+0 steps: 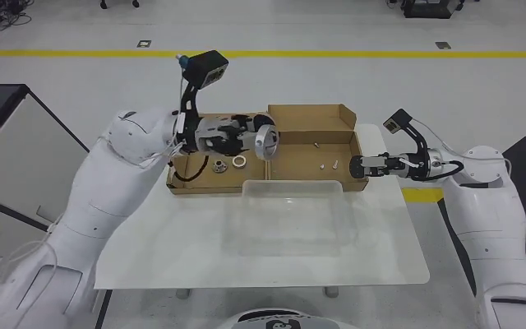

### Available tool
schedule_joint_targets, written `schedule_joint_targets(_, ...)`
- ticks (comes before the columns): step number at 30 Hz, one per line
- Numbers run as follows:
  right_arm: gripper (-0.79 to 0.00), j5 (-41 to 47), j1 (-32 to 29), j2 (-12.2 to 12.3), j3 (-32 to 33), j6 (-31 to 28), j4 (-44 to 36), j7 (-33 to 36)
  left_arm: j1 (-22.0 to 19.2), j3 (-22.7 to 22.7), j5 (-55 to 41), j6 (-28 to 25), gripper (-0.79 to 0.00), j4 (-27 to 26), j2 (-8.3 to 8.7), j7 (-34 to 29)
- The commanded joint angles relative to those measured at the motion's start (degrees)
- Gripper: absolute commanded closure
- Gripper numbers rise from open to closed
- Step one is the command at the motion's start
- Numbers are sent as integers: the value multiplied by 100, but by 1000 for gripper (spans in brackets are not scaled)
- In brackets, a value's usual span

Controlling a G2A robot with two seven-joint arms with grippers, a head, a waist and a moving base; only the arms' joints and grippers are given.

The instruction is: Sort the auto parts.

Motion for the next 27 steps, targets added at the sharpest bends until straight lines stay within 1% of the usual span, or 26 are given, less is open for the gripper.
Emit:
schedule_joint_targets(1, -785, 4, 0, 0, 0, 0, 0, 0, 2, 44, -245, -136, 0, -115, 31, 139)
schedule_joint_targets(3, -785, 4, 0, 0, 0, 0, 0, 0, -8, 95, -336, -186, 0, -154, 74, 189)
schedule_joint_targets(5, -785, 4, 0, 0, 0, 0, 0, 0, -44, 109, -132, -168, 0, -113, 127, 171)
schedule_joint_targets(15, -785, 4, 0, 0, 0, 0, 0, 0, -17, 111, -160, -145, 0, -126, 124, 224)
schedule_joint_targets(17, -785, 4, 0, 0, 0, 0, 0, 0, 176, 117, -499, -141, 0, -341, 97, 564)
schedule_joint_targets(21, -785, 4, 0, 0, 0, 0, 0, 0, 365, 115, -1220, -252, 0, -547, 44, 733)
schedule_joint_targets(27, -785, 4, 0, 0, 0, 0, 0, 0, 449, 202, -2506, -328, 0, -652, -72, 432)
